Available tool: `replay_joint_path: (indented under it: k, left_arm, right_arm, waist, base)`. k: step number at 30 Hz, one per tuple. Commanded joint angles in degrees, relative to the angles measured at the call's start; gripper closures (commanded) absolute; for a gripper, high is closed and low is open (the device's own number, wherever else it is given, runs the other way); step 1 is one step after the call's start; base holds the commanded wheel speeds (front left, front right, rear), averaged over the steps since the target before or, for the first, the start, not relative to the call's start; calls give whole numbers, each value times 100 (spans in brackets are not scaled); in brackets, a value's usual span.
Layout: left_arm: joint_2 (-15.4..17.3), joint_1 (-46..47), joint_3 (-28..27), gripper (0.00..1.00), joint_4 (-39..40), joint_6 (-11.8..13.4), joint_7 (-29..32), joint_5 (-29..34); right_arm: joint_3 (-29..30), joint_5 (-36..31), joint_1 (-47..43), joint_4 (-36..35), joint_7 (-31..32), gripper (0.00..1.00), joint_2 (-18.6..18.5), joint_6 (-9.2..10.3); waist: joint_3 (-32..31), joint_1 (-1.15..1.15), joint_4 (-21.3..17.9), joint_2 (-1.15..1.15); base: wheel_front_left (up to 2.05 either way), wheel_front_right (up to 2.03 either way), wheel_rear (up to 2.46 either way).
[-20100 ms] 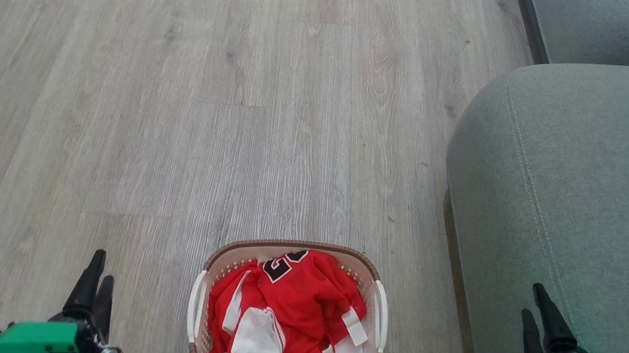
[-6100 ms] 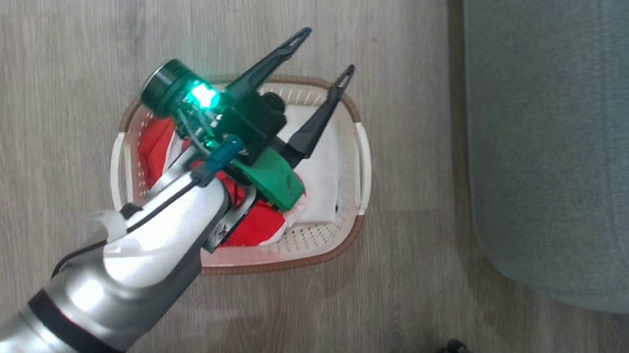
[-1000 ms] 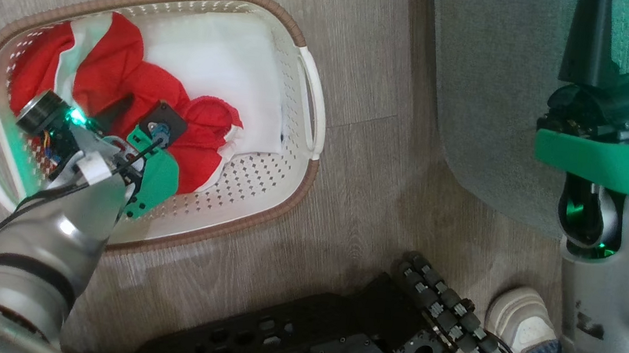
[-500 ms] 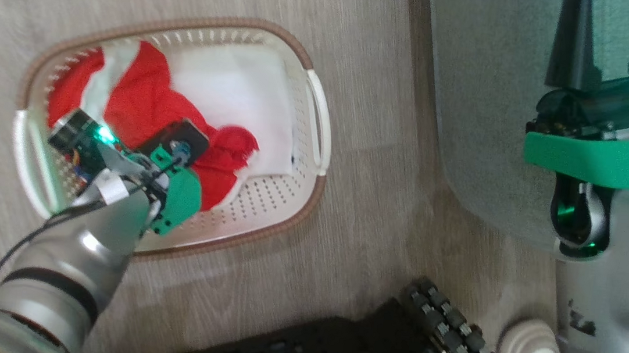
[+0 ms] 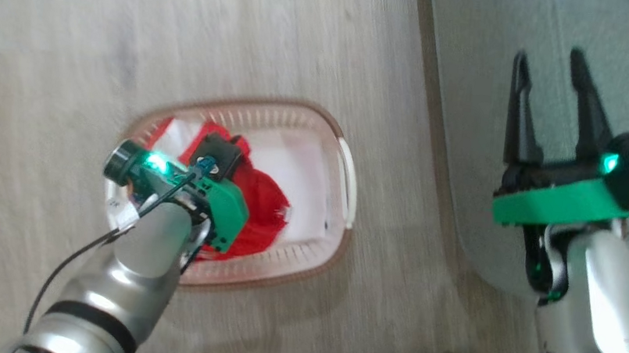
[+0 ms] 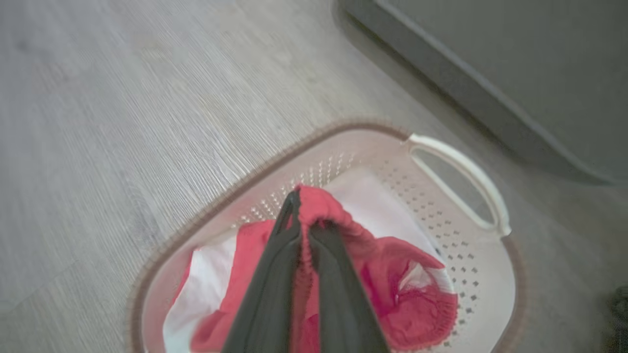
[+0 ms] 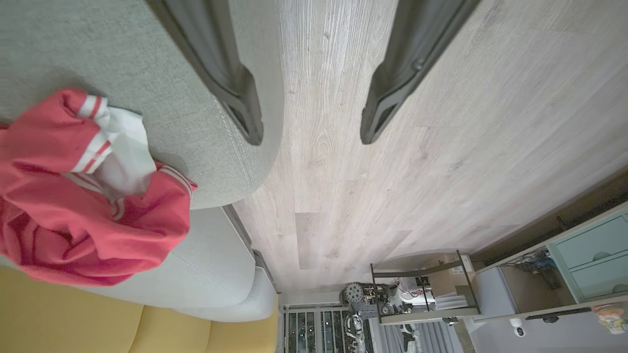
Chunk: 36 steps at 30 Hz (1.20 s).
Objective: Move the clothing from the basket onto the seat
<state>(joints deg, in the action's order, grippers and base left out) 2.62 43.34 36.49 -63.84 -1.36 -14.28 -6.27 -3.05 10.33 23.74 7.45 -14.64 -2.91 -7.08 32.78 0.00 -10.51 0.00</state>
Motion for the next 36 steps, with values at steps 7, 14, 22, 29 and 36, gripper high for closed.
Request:
replay_joint_path:
  k: [7, 14, 22, 29, 36]
  left_arm:
    - [28, -479, -48, 100, 1155, -137, -71, -678]
    - [27, -504, 173, 100, 1639, -164, -43, -1236]
    - [26, -237, 203, 100, 2055, -100, 90, -1587]
    - [26, 68, 271, 100, 2416, -65, 243, -1720]
    - [26, 260, 511, 100, 2823, -33, 407, -1929]
  right_arm:
    - [4, -208, -646, 368, -36, 0, 3, -41]
    - [90, -317, -1173, 649, -36, 0, 3, -41]
    - [80, -343, -1614, 779, -36, 0, 3, -41]
    - [-80, -341, -1756, 830, -36, 0, 3, -41]
    - [-242, -382, -1759, 899, -36, 0, 3, -41]
  waist:
    - [-1694, 0, 687, 0]
    - [-2621, 0, 925, 0]
    - [-3362, 0, 1040, 0]
    - [-3666, 0, 1165, 0]
    - [-3849, 0, 1294, 0]
  base:
    - [0, 0, 0]
    - [0, 0, 0]
    - [0, 0, 0]
    - [0, 0, 0]
    - [0, 0, 0]
